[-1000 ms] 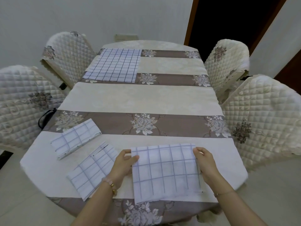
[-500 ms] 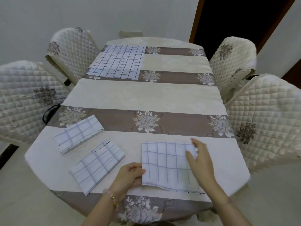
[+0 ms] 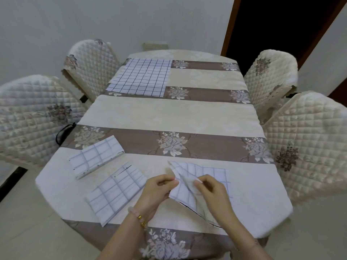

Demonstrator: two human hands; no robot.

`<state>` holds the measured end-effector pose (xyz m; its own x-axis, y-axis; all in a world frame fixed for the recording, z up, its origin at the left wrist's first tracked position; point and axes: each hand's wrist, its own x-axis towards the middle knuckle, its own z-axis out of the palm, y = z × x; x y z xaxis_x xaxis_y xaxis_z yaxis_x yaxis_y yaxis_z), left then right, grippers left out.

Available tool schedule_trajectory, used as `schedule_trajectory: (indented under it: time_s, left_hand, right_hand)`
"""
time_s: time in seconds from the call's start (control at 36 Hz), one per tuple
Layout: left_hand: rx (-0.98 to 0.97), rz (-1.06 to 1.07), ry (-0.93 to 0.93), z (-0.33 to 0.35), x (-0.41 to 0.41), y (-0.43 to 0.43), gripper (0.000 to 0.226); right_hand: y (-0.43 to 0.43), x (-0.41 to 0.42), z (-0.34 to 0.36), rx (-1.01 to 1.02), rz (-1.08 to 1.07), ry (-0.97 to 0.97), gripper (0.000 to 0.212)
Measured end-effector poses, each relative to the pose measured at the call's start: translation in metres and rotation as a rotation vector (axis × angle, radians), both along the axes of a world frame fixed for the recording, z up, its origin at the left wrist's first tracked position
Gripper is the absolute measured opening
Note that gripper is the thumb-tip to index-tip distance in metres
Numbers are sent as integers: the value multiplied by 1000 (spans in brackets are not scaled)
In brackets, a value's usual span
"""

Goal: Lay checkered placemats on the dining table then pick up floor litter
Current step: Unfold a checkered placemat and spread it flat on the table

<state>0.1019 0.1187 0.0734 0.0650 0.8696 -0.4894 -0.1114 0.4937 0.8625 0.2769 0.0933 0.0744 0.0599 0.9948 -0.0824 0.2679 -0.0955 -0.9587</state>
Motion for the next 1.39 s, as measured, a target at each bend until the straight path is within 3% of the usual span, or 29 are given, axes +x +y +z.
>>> schedule_trajectory:
  time_s: [0.14, 0.25, 0.39, 0.5, 0.61, 0.69, 0.78, 0.86, 0.94, 0.97, 1.03, 1.08, 1.17, 1.25, 1.39]
  left_hand:
    - [104, 59, 101, 11, -39, 6, 9]
    - [171, 213, 123, 21, -71, 17, 15]
    - [263, 243, 243, 28, -91, 40, 5]
    - [280, 256, 353, 14, -87, 59, 9]
    - [168, 313, 356, -14, -82, 73, 13]
    - [20, 397, 359, -33, -82, 77, 31]
    - [-38, 450, 436, -38, -81, 74, 28]
    - [72, 384, 661, -34, -74, 67, 32]
    - [355, 224, 1035, -30, -57, 56, 42]
    - [449, 152, 1076, -28, -47, 51, 41]
    - [545, -63, 921, -22, -21, 38, 36]
    - [473, -346, 658, -19, 10, 21, 41]
    - [466, -668, 610, -21, 51, -2, 64]
    - [526, -720, 621, -20, 77, -15, 66]
    - [447, -571, 473, -15, 79, -11, 15]
  right_hand:
    - [18, 40, 5, -63, -300, 249, 18]
    - [33, 68, 10, -110, -400, 248, 20]
    - [54, 84, 12, -155, -329, 190, 18]
    - [62, 90, 7, -194, -275, 123, 20]
    - [58, 99, -10, -435, -190, 159, 31]
    - [39, 102, -22, -534, -107, 169, 43]
    - [18, 103, -31, -600, -28, 194, 32]
    - [1, 102, -41, -593, -73, 133, 20]
    - [-9, 100, -45, -565, -148, 105, 13]
    - [-11, 98, -45, -562, -148, 104, 12]
    - [-14, 92, -43, -550, -157, 128, 12]
    - [-13, 84, -39, -534, -161, 152, 14]
    - [-11, 71, -30, -504, -138, 202, 17]
    - [-9, 62, -18, -469, -103, 258, 16]
    - [-11, 61, -11, -460, -88, 262, 20]
